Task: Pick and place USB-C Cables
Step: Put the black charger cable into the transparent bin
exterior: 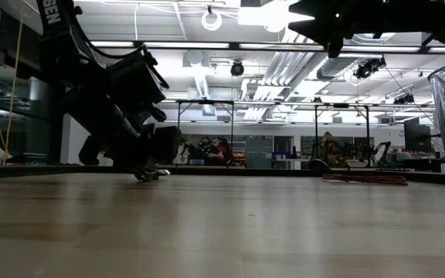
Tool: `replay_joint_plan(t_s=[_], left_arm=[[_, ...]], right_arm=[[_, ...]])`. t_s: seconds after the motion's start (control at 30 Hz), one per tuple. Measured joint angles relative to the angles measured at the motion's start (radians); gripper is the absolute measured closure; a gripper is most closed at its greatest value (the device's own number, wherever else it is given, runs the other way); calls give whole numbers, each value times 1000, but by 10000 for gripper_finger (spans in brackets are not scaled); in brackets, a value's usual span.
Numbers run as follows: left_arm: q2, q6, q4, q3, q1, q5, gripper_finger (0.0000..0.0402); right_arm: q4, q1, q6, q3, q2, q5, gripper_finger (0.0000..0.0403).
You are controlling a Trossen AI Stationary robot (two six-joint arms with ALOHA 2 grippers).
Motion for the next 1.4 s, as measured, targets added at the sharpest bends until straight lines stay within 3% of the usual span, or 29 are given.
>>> replay_joint_plan(t_s=[0.33, 0.67, 0.97, 1.13, 1.4], left_arm=[[-105, 117, -10, 0, 0, 39, 401], [-340, 353, -11, -19, -8, 89, 401], [-618, 612, 28, -40, -14, 307, 401], [-689, 756, 146, -40, -86, 335, 401], [-694, 909, 358, -40, -183, 306, 401]], right_arm=[[0, 0, 0, 0, 0, 0, 213], [0, 0, 4, 0, 0, 0, 213], [3, 0, 27, 0, 23, -10, 213], [56, 0, 98, 0, 65, -11, 213], [225, 0, 112, 0, 189, -11, 213]])
